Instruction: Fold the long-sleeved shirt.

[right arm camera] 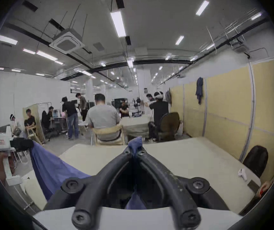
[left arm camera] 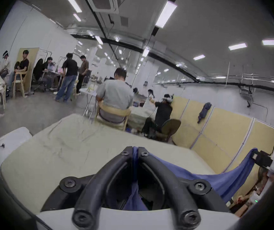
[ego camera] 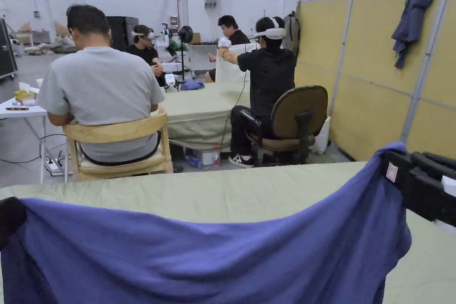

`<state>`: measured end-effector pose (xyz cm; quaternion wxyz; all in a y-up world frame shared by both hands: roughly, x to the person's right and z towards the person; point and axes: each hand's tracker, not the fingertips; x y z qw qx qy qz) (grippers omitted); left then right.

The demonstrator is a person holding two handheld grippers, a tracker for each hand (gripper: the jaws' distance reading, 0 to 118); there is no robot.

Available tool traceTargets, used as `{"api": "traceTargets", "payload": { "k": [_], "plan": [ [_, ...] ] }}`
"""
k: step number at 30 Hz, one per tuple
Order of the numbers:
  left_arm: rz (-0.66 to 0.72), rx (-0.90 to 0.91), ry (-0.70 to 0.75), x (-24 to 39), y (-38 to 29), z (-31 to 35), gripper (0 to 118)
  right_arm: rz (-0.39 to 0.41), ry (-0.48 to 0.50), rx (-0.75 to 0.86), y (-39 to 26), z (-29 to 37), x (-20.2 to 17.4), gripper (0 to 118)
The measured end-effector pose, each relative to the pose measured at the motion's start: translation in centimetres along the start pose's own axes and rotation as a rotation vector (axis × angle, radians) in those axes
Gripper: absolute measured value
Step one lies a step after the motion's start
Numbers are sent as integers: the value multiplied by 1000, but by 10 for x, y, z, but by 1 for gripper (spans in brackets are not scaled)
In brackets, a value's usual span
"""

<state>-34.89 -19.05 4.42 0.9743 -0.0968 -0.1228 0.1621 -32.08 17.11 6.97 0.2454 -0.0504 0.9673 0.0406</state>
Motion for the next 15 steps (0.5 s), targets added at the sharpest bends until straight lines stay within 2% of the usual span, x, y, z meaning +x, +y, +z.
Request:
{"api": "traceTargets", "payload": {
  "k": [4, 7, 10, 15],
  "plan": [
    [13, 50, -42, 24, 50, 23, 4, 8, -7, 37, 64, -44, 2, 3],
    [-32, 134, -41, 33, 130, 47, 4, 12, 7, 50, 114, -82, 4, 3],
    [-41, 159, -44, 44, 174, 79, 4, 112, -82, 86, 166, -112, -2, 3],
    [-72, 177, -21, 36, 248, 153, 4, 86, -145, 97, 247, -172, 0, 3]
  ]
}}
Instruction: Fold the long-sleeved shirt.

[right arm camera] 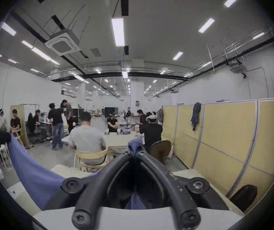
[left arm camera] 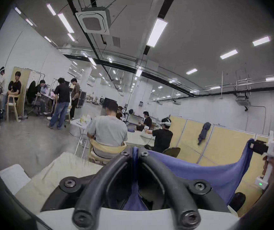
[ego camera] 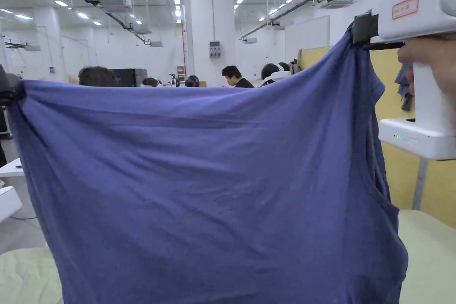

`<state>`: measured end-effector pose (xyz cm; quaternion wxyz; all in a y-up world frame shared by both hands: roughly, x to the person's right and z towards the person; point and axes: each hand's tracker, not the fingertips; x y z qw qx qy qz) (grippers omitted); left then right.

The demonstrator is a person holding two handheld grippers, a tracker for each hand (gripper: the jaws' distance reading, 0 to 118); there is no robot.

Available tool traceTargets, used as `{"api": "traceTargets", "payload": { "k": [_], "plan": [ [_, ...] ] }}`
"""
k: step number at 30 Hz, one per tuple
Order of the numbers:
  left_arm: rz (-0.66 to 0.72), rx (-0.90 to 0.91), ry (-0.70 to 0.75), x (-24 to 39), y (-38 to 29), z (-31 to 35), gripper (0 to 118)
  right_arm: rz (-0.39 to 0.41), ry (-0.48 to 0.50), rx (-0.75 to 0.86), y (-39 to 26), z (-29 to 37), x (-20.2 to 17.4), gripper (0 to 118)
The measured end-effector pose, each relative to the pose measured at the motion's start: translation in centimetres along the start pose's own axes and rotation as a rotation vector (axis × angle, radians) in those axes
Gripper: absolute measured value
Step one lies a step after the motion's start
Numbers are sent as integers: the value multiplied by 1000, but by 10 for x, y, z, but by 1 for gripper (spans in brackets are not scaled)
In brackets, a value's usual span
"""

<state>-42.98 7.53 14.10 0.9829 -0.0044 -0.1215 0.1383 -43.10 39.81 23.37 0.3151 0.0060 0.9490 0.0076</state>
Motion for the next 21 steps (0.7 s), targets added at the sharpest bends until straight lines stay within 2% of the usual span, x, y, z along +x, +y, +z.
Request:
{"api": "traceTargets", "payload": {
  "k": [4, 8, 12, 15, 17, 21],
  "plan": [
    [-7, 2, 21, -6, 43, 56, 4, 35, -25, 16, 42, -41, -3, 3],
    [-7, 4, 70, -29, 68, 130, 3, 27, -66, 3, 66, -79, -3, 3],
    [-55, 8, 86, -52, 103, 177, 3, 24, -92, -6, 69, -107, -4, 3],
    [-147, 28, 102, -78, 159, 206, 3, 76, -136, -24, 46, -122, -12, 3],
    [-217, 72, 117, -96, 196, 225, 3, 66, -138, -56, 22, -145, -15, 3],
    [-261, 35, 108, -132, 176, 235, 3, 71, -155, -107, -37, -199, -10, 3]
  ]
}}
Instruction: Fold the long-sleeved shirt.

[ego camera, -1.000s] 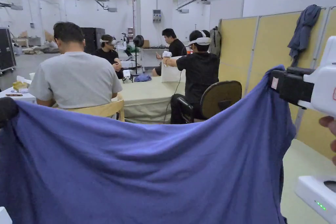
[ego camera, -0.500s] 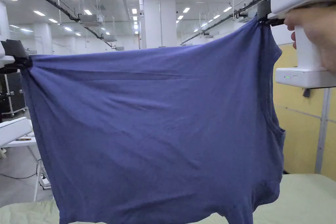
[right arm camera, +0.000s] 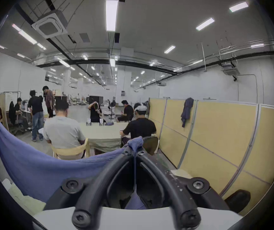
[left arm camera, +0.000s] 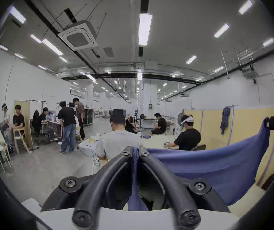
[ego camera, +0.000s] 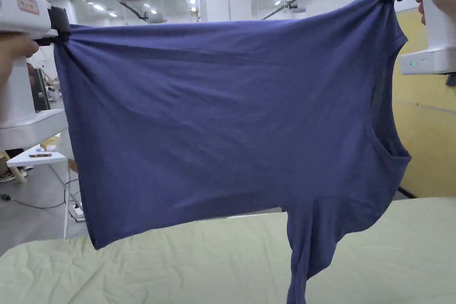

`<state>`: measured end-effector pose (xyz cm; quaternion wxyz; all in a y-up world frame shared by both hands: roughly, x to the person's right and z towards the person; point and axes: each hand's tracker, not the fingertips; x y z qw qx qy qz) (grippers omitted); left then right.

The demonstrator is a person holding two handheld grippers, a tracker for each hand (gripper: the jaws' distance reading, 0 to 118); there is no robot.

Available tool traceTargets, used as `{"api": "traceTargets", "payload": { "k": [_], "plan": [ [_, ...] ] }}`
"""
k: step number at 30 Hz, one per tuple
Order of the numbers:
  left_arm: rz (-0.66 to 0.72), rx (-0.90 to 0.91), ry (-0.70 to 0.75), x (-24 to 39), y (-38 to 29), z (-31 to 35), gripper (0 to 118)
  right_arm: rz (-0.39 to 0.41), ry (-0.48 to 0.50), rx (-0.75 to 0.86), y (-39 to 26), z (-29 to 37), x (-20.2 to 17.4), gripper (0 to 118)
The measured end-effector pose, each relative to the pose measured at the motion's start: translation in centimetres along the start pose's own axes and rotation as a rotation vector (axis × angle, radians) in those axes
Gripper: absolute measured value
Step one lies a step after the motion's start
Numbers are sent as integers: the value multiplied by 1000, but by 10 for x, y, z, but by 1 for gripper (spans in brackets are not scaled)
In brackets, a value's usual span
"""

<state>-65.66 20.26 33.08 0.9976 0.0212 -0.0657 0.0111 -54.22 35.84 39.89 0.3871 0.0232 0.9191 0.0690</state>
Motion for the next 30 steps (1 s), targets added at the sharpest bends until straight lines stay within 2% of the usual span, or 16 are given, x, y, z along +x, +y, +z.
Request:
{"api": "traceTargets", "payload": {
  "k": [3, 6, 10, 12, 15, 18, 20, 23, 26, 30],
  "plan": [
    [-12, -73, -37, -4, -68, 28, 3, 53, 3, -94, -72, -44, -12, 3],
    [-25, -229, -42, -22, -169, 76, 3, 48, 19, -217, -159, -84, -21, 3],
    [-34, -401, -43, -48, -311, 112, 3, 75, 78, -387, -282, -114, -39, 3],
    [-34, -460, -70, -44, -378, 126, 3, 59, 151, -492, -343, -120, -48, 3],
    [10, -596, -72, -40, -489, 160, 3, 141, 151, -629, -417, -118, -62, 3],
    [-36, -640, -70, -40, -505, 151, 3, 136, 152, -674, -456, -101, -55, 3],
    [-103, -658, -73, -35, -485, 124, 3, 123, 165, -690, -472, -83, -45, 3],
    [-71, -679, -97, 3, -512, 96, 3, 94, 172, -696, -477, -46, -29, 3],
    [-66, -679, -115, 44, -508, 47, 3, 66, 188, -677, -472, 17, -9, 3],
    [-52, -684, -134, 98, -501, -29, 3, 72, 205, -640, -470, 98, 22, 3]
  ]
}}
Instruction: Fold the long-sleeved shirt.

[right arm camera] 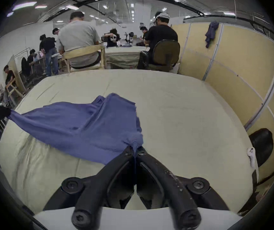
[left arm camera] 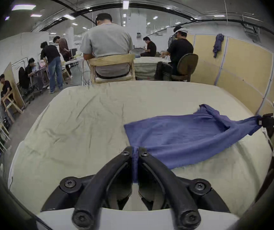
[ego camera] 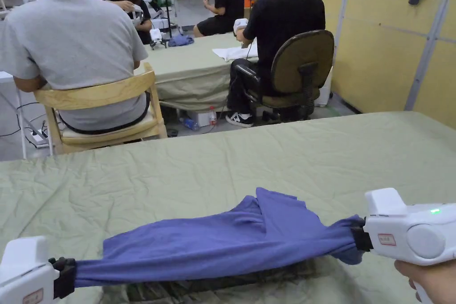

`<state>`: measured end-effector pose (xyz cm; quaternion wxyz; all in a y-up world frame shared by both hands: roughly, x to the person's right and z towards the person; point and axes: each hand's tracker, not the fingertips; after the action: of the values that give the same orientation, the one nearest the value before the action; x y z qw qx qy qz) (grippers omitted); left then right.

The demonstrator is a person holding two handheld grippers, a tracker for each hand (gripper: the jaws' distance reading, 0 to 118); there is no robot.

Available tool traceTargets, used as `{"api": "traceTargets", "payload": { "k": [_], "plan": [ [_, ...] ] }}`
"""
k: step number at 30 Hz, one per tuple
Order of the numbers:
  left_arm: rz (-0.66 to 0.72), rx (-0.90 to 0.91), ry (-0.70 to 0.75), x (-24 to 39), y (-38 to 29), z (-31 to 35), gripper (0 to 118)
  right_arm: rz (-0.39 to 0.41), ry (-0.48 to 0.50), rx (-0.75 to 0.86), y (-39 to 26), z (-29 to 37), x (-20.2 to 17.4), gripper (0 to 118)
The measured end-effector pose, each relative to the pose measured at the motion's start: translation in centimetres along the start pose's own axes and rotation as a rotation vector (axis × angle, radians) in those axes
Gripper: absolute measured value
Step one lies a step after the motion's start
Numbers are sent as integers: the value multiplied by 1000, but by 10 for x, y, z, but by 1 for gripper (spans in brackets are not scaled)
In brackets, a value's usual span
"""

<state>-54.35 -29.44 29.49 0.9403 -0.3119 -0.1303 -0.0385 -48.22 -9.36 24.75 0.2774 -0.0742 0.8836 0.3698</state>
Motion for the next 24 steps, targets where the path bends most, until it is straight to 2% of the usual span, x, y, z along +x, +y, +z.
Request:
{"api": "traceTargets", "payload": {
  "k": [5, 11, 13, 17, 24],
  "plan": [
    [-1, -27, -37, 48, 65, -87, 3, -34, 44, -11, -76, 79, 10, 3],
    [-13, -123, -46, 85, 103, -170, 3, -5, 51, -64, -172, 139, 5, 3],
    [-2, -158, -54, 94, 99, -194, 3, -20, 59, -93, -197, 150, 5, 3],
    [-1, -215, -57, 109, 83, -228, 3, 1, 61, -150, -238, 159, -3, 3],
    [59, -273, -55, 124, 35, -243, 3, 14, 49, -205, -270, 160, -8, 3]
  ]
}}
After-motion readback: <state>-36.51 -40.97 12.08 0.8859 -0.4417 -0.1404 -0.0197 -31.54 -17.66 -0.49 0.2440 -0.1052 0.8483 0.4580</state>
